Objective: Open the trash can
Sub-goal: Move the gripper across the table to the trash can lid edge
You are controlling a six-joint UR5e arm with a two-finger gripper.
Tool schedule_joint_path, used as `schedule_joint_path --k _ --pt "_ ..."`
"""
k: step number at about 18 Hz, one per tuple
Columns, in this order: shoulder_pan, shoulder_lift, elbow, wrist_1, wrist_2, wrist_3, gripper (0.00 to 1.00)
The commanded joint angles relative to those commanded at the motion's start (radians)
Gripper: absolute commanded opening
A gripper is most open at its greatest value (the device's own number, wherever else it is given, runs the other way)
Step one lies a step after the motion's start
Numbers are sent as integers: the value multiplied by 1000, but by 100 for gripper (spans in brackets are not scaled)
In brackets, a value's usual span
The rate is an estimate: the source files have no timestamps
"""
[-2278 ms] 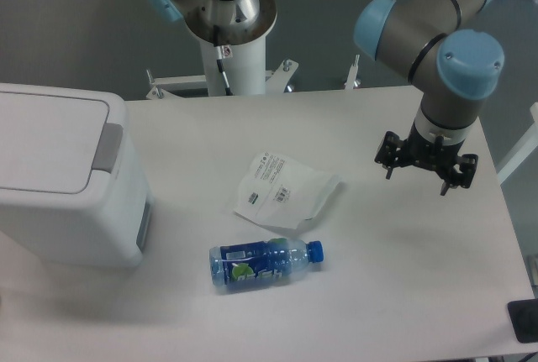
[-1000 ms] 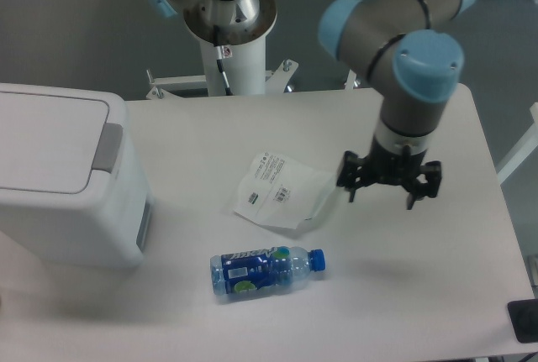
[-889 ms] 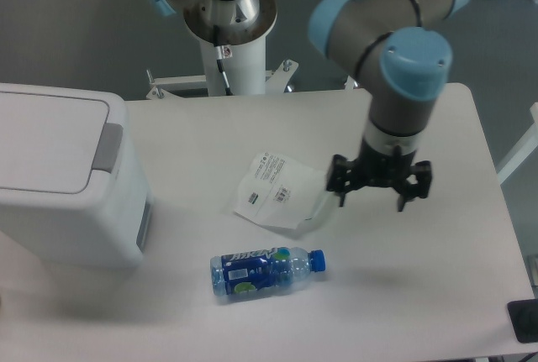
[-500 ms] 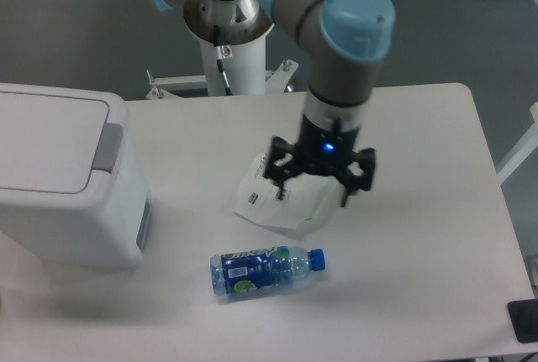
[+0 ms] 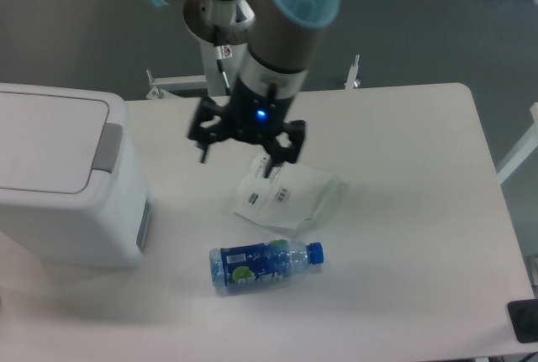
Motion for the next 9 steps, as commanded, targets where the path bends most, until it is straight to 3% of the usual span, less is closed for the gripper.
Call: schedule_joint_path --k 9 --pt "-103 15 -37 -17 -3 -39 100"
